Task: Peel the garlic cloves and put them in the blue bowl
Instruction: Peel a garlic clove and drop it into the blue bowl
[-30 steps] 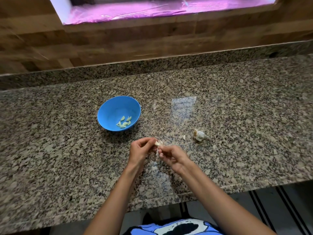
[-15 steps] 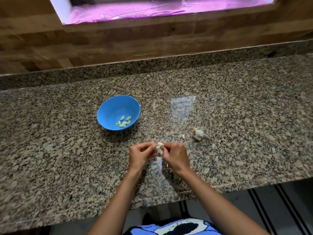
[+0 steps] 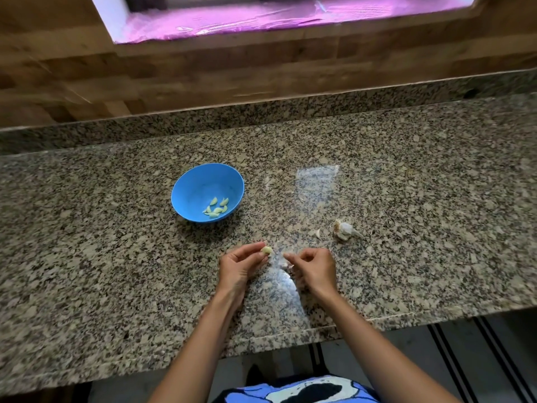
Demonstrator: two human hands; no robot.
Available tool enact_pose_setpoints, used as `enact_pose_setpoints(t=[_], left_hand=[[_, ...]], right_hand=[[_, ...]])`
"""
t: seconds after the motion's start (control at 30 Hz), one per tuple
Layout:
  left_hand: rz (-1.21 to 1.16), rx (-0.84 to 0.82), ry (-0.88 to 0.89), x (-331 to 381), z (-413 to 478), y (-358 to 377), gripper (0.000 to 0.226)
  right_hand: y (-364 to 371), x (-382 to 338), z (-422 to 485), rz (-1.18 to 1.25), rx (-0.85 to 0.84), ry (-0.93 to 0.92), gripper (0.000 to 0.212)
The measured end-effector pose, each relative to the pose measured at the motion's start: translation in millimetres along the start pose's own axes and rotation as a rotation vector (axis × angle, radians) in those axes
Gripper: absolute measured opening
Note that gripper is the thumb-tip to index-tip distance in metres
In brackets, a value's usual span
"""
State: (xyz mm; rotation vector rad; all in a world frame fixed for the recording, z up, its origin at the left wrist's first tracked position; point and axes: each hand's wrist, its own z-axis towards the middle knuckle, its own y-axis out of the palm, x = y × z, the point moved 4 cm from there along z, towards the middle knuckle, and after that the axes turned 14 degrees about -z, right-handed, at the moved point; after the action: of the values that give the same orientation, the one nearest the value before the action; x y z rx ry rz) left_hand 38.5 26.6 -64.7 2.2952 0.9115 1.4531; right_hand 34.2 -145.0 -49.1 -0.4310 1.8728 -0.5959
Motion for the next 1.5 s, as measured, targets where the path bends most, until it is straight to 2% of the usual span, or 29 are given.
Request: enact_pose_setpoints(t=[0.1, 0.3, 0.4, 0.47, 0.53, 0.63, 0.77, 0.9, 1.0, 1.07, 1.1, 1.17, 1.2, 1.27, 1.33, 1.43, 1.5], left_hand=[[0.062, 0.010, 0.015, -2, 0, 1, 0.023], [0.393, 0.250, 0.240, 29, 7, -26, 0.018], [0.817, 0.307, 0.350, 40, 10, -40, 0.020], [1.031, 0.304, 0.513, 40, 3, -34, 0.026], [1.065, 0.178, 0.649, 27, -7, -17, 0.037], [1.184, -0.109, 0.472, -23, -5, 11, 0.057], [1.329, -0.216, 0.326, -39, 23, 34, 0.074], [1.499, -0.421, 0.326, -35, 17, 36, 0.056], [1.588, -0.442, 0.529, -28, -16, 27, 0.050], [1.559, -0.511, 0.682, -24, -37, 23, 0.047], [1.561, -0.558, 0.699, -25, -39, 20, 0.041], [1.507, -0.507, 0.710, -20, -30, 16, 0.023], [1.432, -0.407, 0.642, -13, -25, 19, 0.016], [1.135, -0.192, 0.521, -3, -20, 29, 0.017], [0.940, -0.171, 0.510, -1, -21, 49, 0.022], [1.046, -0.280, 0.569, -10, -32, 71, 0.022], [1.196, -0.346, 0.612, -22, -32, 72, 0.031]], right_hand=[[5, 1, 2, -0.144, -0.017, -0.036, 0.010], [1, 6, 1, -0.238, 0.049, -0.126, 0.026], [0, 15, 1, -0.229, 0.143, -0.183, 0.029], [2, 21, 1, -0.211, 0.186, -0.220, 0.032], [2, 24, -1, -0.210, 0.230, -0.243, 0.035], [2, 29, -4, -0.221, 0.226, -0.251, 0.039], [3, 38, -5, -0.247, 0.189, -0.272, 0.039], [0, 39, -4, -0.205, 0.226, -0.274, 0.036], [1, 41, -4, -0.160, 0.239, -0.238, 0.035], [2, 38, -3, -0.053, 0.268, -0.173, 0.035], [2, 34, -4, 0.033, 0.276, -0.137, 0.034], [6, 22, -5, 0.248, 0.216, -0.028, 0.030], [11, 16, -4, 0.388, 0.122, 0.054, 0.028], [25, 5, -2, 0.661, -0.152, 0.249, 0.029], [33, -5, -1, 0.931, -0.360, 0.445, 0.038], [27, -19, 3, 1.336, -0.433, 0.609, 0.044], [19, -24, 7, 1.394, -0.409, 0.617, 0.040]])
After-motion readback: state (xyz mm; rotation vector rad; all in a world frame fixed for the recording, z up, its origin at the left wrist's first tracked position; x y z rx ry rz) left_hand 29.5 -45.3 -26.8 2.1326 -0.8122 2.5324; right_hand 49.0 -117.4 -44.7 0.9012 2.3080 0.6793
